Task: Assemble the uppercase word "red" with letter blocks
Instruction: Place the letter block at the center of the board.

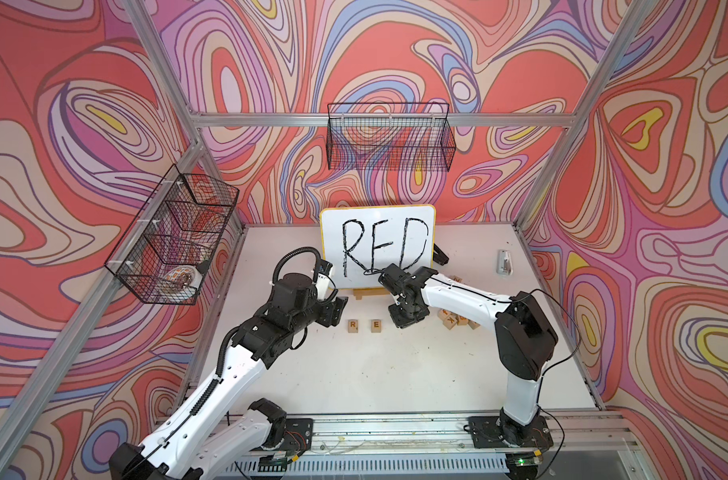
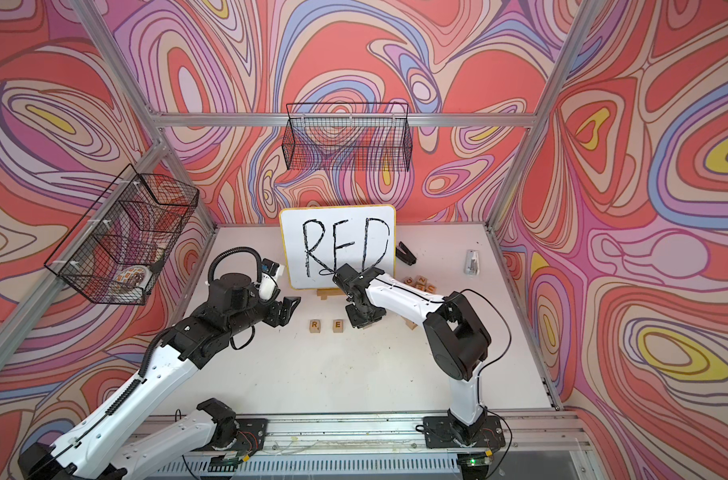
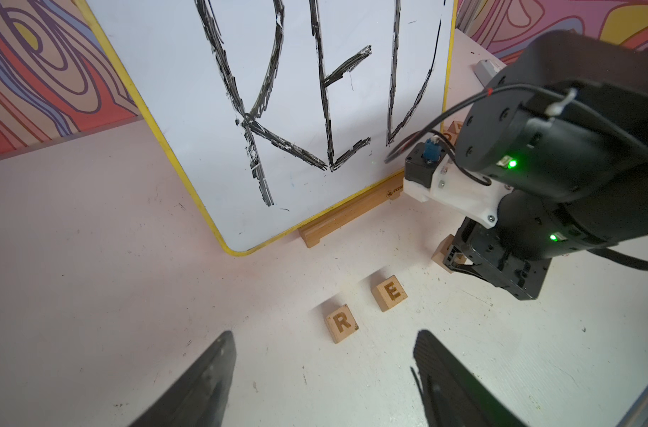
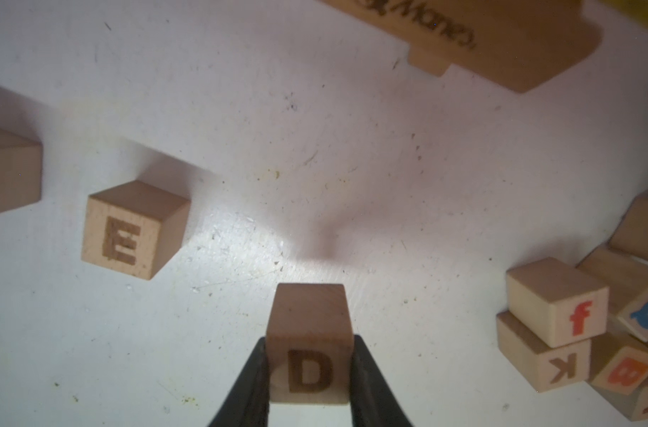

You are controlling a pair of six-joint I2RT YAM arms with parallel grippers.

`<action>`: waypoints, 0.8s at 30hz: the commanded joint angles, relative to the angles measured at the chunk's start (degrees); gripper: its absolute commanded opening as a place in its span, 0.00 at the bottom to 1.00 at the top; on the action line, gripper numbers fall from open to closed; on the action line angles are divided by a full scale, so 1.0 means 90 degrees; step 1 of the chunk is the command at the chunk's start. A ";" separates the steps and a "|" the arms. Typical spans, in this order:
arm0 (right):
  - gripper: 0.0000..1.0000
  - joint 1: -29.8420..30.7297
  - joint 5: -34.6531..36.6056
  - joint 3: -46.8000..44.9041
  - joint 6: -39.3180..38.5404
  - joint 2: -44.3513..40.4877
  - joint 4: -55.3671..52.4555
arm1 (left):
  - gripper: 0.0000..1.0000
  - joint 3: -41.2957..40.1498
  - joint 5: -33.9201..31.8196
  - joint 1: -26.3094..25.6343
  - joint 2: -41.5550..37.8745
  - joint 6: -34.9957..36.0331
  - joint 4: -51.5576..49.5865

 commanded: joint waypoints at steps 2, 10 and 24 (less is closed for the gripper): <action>0.00 0.0110 0.0126 0.0137 0.0873 0.0075 0.0196 | 0.79 0.0010 0.0043 -0.0036 -0.0073 0.0054 -0.0098; 0.00 0.0111 0.0347 0.0041 0.1219 0.0055 0.0291 | 0.79 0.0016 0.0036 -0.0040 -0.0100 0.0055 -0.0101; 0.00 0.0104 0.0169 -0.0253 0.1805 0.0148 0.0577 | 0.79 0.0007 0.0027 -0.0034 -0.0085 0.0051 -0.0101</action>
